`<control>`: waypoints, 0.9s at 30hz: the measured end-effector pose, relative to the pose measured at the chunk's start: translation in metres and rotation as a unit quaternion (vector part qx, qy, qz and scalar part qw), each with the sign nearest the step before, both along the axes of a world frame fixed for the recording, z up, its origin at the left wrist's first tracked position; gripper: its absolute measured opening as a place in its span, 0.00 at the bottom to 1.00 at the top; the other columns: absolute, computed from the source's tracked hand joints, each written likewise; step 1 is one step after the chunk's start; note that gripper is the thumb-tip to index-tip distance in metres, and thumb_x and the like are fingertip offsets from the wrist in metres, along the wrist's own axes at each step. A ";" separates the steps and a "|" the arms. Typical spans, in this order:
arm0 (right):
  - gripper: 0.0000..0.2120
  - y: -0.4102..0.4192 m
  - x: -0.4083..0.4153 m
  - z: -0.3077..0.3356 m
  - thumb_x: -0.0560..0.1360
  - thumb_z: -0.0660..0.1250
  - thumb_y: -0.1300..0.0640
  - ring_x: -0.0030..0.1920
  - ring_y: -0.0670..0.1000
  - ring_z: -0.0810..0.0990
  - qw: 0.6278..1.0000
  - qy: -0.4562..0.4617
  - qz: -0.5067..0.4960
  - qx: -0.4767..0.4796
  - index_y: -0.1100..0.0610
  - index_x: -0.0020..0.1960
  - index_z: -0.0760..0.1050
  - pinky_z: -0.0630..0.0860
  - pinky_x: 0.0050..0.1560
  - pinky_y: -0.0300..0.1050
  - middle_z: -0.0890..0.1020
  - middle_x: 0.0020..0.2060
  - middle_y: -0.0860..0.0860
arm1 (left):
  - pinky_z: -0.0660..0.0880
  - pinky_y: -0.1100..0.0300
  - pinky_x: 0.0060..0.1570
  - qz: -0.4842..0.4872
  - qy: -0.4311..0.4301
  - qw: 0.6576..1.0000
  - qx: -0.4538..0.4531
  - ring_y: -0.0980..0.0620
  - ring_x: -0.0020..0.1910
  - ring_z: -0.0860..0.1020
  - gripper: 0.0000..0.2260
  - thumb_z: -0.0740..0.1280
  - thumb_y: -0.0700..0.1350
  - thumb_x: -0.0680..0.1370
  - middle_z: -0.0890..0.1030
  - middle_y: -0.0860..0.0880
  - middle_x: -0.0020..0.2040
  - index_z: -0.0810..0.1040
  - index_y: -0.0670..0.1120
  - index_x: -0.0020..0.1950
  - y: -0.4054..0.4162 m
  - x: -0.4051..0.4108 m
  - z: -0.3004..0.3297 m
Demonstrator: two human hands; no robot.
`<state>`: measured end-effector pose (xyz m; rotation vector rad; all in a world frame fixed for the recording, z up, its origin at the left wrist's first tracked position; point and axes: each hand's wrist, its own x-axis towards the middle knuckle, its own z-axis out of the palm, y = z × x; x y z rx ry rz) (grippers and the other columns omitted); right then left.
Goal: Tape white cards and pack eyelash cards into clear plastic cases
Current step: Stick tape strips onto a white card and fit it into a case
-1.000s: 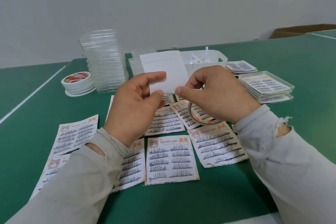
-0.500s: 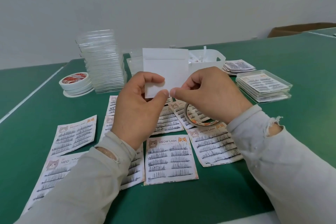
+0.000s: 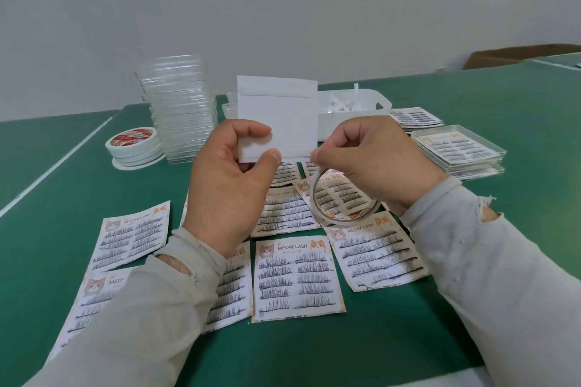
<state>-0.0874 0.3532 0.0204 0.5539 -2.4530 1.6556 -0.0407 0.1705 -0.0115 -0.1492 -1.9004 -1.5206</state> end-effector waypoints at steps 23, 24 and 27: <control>0.05 -0.009 0.008 -0.002 0.72 0.77 0.58 0.26 0.39 0.74 0.997 -0.014 0.081 -0.010 0.58 0.38 0.85 0.71 0.28 0.29 0.86 0.34 0.53 | 0.78 0.66 0.42 -0.033 -0.035 0.998 0.040 0.52 0.39 0.83 0.15 0.74 0.37 0.75 0.85 0.59 0.52 0.83 0.58 0.51 0.014 0.003 -0.004; 0.05 -0.009 0.009 -0.001 0.72 0.77 0.58 0.24 0.38 0.73 0.997 -0.014 0.081 -0.013 0.57 0.38 0.85 0.68 0.27 0.28 0.86 0.34 0.53 | 0.76 0.67 0.40 -0.028 -0.028 0.999 0.033 0.57 0.36 0.81 0.15 0.75 0.37 0.75 0.85 0.59 0.51 0.83 0.58 0.50 0.014 0.003 -0.003; 0.06 -0.010 0.011 0.000 0.72 0.77 0.58 0.21 0.38 0.71 0.997 -0.027 0.072 -0.026 0.58 0.37 0.85 0.65 0.24 0.26 0.85 0.31 0.52 | 0.74 0.69 0.35 -0.025 -0.005 1.000 0.015 0.62 0.31 0.77 0.14 0.75 0.37 0.73 0.86 0.58 0.46 0.83 0.58 0.48 0.014 0.005 -0.001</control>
